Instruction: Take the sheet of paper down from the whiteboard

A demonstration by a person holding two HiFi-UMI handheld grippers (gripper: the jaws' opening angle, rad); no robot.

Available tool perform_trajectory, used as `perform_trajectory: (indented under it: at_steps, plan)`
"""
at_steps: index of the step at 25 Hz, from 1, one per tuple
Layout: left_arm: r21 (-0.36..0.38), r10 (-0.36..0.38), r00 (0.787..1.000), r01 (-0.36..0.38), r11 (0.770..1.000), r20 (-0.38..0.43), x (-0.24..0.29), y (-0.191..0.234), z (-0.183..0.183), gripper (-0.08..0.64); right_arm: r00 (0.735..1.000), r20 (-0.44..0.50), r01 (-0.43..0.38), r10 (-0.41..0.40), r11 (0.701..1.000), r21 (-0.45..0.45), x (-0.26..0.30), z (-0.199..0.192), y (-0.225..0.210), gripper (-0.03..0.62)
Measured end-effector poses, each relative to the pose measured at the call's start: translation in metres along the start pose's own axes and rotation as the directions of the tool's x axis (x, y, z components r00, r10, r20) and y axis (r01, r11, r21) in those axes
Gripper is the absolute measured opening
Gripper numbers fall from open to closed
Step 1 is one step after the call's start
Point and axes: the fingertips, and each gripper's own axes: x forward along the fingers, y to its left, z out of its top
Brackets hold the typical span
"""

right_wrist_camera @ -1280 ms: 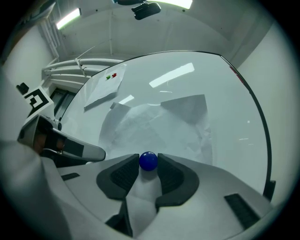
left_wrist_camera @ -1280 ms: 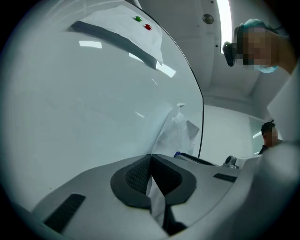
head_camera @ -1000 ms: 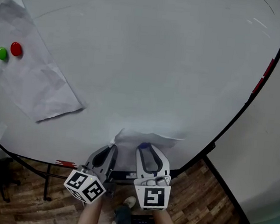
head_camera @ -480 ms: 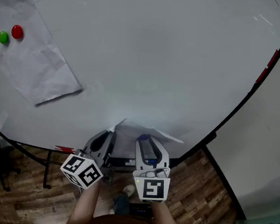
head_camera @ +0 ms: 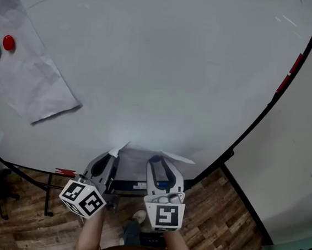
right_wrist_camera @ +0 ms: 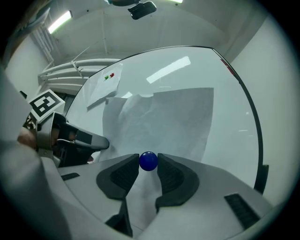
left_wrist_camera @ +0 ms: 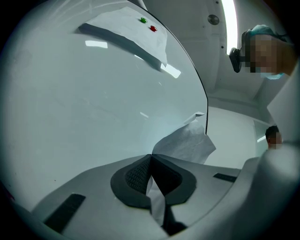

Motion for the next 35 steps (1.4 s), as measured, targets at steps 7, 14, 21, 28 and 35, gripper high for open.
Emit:
perform_trajectory:
  at_steps: [7, 14, 21, 28, 35]
  plan:
    - [-0.005, 0.019, 1.0, -0.019, 1.0, 0.017, -0.009, 0.005, 0.004, 0.025, 0.999, -0.041, 0.022, -0.023, 1.0, -0.007, -0.003, -0.006, -0.008, 0.137]
    - [-0.021, 0.05, 0.998, -0.049, 0.999, 0.033, -0.023, 0.011, 0.006, 0.025, 0.997, -0.075, 0.012, -0.013, 1.0, -0.024, -0.009, -0.008, -0.009, 0.137]
    - [-0.036, 0.085, 0.995, -0.083, 0.996, 0.054, -0.041, 0.016, 0.011, 0.025, 0.996, -0.086, 0.007, -0.01, 1.0, -0.029, -0.016, -0.007, -0.009, 0.137]
    - [-0.022, 0.103, 0.993, -0.102, 0.995, 0.057, -0.053, 0.012, 0.01, 0.024, 0.995, -0.098, 0.007, -0.01, 1.0, -0.027, -0.026, -0.008, -0.01, 0.137]
    - [-0.187, 0.102, 0.987, -0.078, 0.979, 0.121, -0.068, 0.021, 0.013, 0.023, 0.992, -0.123, 0.038, -0.04, 0.999, -0.013, -0.036, -0.011, -0.02, 0.137]
